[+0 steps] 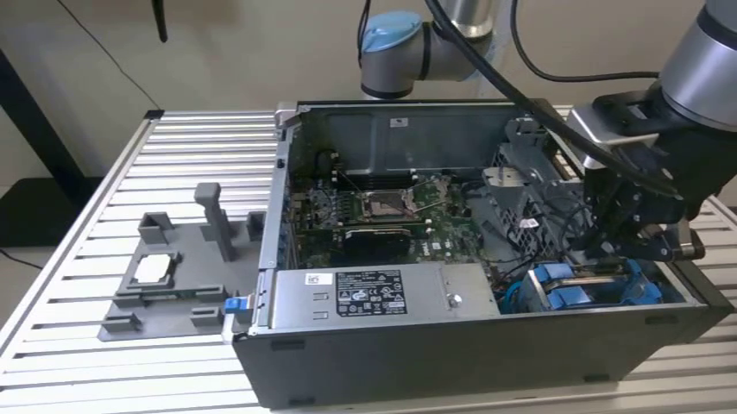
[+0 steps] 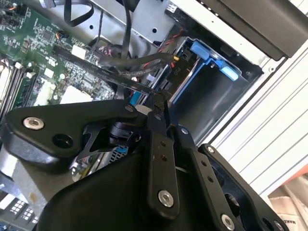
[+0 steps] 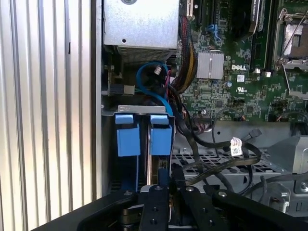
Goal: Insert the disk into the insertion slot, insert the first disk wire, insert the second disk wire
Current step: 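Insert the second disk wire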
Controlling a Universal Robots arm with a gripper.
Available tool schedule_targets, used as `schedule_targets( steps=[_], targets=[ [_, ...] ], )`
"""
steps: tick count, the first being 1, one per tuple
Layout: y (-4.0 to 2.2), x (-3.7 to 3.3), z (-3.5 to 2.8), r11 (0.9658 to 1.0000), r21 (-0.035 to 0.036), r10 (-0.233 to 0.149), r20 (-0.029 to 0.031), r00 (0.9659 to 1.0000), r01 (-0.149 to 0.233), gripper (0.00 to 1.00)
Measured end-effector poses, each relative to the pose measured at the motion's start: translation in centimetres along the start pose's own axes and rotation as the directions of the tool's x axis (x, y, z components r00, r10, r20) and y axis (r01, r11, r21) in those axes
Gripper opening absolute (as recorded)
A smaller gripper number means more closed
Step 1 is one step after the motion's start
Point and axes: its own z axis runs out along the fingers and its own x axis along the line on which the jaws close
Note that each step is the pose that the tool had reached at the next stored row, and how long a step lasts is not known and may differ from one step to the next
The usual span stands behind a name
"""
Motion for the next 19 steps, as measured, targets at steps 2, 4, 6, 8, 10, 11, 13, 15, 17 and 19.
schedule_targets(
  steps=[2,4,6,8,10,11,13,15,17,19],
  targets=[
    [-0.06,0.02,0.16,1.0000,0.0000,0.001,-0.0003,1.0000,-0.001,0.16],
    [-0.16,0.04,0.32,1.0000,0.0001,0.001,-0.0002,1.0000,-0.001,0.16],
    [-0.28,0.06,0.48,1.0000,0.0001,0.001,-0.0002,1.0000,-0.001,0.16],
    [-0.27,0.09,0.68,1.0000,0.0003,0.003,-0.0004,1.0000,-0.003,0.16],
    [-0.27,0.11,0.87,1.0000,0.0007,0.005,-0.0006,1.0000,-0.005,0.16],
    [-0.27,0.13,0.97,1.0000,0.0008,0.007,-0.0007,1.0000,-0.007,0.16],
    [-0.29,0.15,1.14,1.0000,0.0010,0.008,-0.0007,1.0000,-0.008,0.16],
    [-0.33,0.16,1.25,1.0000,0.0010,0.009,-0.0006,1.0000,-0.009,0.16],
    [-0.41,0.17,1.35,1.0000,0.0011,0.009,-0.0006,1.0000,-0.009,0.16],
    [-0.44,0.19,1.45,0.9999,0.0013,0.011,-0.0006,0.9999,-0.011,0.16]
  ],
)
